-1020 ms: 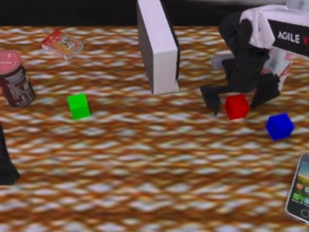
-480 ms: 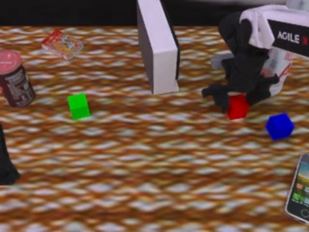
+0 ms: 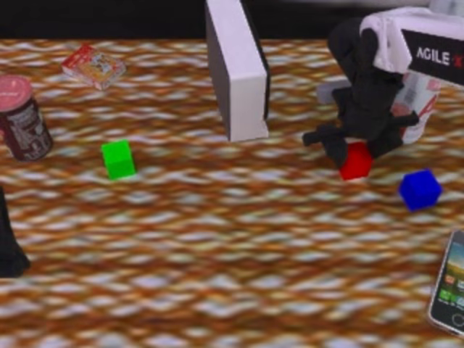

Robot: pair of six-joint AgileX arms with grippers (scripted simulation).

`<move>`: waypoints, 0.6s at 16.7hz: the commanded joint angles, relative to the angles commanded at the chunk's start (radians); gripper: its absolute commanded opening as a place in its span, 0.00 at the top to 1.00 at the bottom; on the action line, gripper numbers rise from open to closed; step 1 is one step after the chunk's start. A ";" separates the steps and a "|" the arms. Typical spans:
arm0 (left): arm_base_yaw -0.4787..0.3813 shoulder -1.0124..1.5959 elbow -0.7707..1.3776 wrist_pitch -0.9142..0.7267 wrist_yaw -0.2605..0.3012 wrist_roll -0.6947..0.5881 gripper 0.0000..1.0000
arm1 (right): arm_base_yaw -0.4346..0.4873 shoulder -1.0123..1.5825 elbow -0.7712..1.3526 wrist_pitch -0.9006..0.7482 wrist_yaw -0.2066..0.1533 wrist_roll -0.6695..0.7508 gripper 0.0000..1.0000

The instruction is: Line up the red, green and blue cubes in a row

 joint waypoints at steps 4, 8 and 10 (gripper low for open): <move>0.000 0.000 0.000 0.000 0.000 0.000 0.00 | -0.003 -0.031 0.008 -0.008 0.003 -0.001 1.00; 0.000 0.000 0.000 0.000 0.000 0.000 0.00 | 0.001 -0.047 0.066 -0.080 0.003 -0.002 1.00; 0.000 0.000 0.000 0.000 0.000 0.000 0.00 | 0.003 -0.064 0.116 -0.156 0.003 -0.002 1.00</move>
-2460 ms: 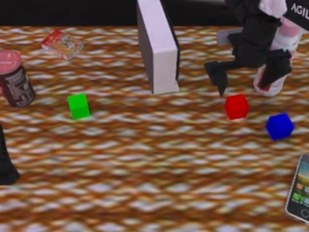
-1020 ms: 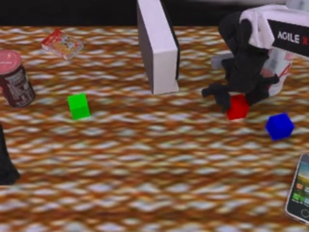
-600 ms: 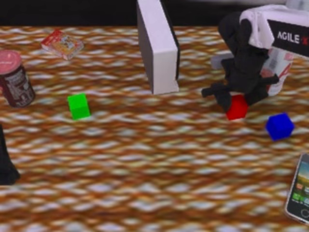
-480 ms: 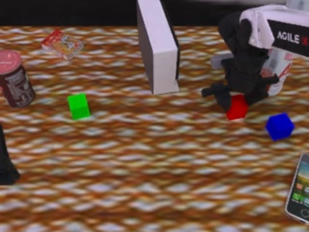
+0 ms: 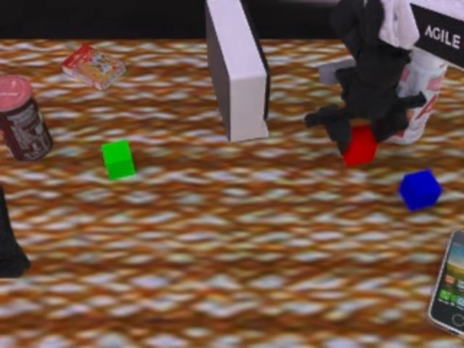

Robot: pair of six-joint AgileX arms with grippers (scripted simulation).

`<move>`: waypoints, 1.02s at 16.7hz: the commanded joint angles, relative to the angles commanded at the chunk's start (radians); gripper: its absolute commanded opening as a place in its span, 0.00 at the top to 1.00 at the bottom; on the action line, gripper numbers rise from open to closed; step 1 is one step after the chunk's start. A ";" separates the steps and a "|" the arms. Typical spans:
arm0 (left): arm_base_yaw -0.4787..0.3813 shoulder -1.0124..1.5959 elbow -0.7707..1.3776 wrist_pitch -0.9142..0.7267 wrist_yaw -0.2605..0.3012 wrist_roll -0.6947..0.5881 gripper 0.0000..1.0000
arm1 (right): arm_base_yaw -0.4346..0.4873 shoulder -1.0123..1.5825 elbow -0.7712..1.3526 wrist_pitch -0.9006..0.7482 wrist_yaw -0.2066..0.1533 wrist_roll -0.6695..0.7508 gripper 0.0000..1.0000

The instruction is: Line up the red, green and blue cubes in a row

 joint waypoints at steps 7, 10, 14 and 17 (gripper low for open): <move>0.000 0.000 0.000 0.000 0.000 0.000 0.00 | -0.003 -0.025 0.059 -0.079 -0.001 0.001 1.00; 0.000 0.000 0.000 0.000 0.000 0.000 0.00 | 0.031 -0.021 0.067 -0.084 0.000 0.038 1.00; 0.000 0.000 0.000 0.000 0.000 0.000 0.00 | 0.175 -0.016 0.087 -0.106 0.006 0.227 1.00; 0.000 0.000 0.000 0.000 0.000 0.000 0.00 | 0.319 -0.018 0.095 -0.127 0.010 0.439 1.00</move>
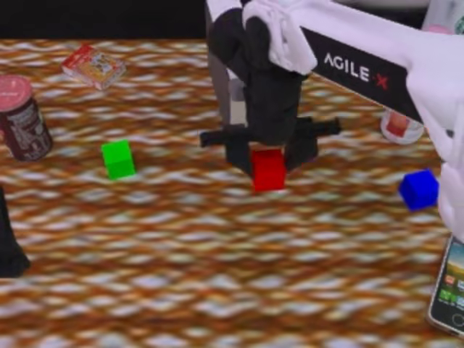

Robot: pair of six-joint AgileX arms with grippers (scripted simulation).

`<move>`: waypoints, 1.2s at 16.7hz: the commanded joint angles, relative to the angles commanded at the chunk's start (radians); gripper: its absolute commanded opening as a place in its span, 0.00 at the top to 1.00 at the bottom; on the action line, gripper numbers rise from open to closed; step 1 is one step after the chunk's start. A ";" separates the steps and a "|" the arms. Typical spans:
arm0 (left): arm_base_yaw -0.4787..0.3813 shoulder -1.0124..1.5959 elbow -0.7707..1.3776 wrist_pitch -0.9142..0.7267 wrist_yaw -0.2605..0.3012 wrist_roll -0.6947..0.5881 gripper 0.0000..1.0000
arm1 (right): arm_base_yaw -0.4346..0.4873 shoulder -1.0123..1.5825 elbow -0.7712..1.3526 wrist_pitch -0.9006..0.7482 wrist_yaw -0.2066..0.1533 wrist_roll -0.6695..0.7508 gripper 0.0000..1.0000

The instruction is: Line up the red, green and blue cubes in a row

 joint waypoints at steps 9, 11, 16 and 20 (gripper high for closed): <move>0.000 0.000 0.000 0.000 0.000 0.000 0.00 | 0.295 -0.032 0.005 -0.024 0.011 0.396 1.00; 0.000 0.000 0.000 0.000 0.000 0.000 0.00 | 0.295 -0.032 0.005 -0.024 0.011 0.396 1.00; 0.000 0.000 0.000 0.000 0.000 0.000 0.00 | 0.293 -0.018 -0.060 0.052 0.010 0.396 1.00; 0.000 0.000 0.000 0.000 0.000 0.000 0.00 | 0.296 0.006 -0.174 0.197 0.011 0.399 1.00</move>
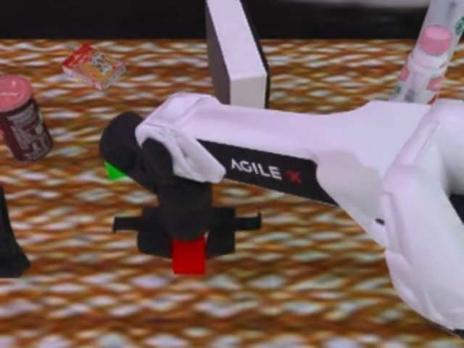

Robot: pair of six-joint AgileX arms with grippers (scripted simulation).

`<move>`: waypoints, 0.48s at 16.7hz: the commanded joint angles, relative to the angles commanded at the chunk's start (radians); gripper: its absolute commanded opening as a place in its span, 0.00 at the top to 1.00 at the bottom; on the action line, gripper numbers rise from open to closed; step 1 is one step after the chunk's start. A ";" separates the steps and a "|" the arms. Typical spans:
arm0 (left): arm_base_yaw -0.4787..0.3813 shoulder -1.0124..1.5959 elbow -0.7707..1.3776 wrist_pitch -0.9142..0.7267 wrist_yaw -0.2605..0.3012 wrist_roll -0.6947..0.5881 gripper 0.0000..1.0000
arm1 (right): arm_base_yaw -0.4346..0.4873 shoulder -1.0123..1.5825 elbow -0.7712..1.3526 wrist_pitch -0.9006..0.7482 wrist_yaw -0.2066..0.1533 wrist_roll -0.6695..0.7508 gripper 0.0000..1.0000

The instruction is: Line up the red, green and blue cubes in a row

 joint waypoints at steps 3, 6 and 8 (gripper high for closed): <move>0.000 0.000 0.000 0.000 0.000 0.000 0.00 | 0.001 0.006 -0.020 0.021 0.000 0.001 1.00; 0.000 0.000 0.000 0.000 0.000 0.000 0.00 | 0.001 0.006 -0.020 0.021 0.000 0.001 0.92; 0.000 0.000 0.000 0.000 0.000 0.000 0.00 | 0.001 0.006 -0.020 0.021 0.000 0.001 0.77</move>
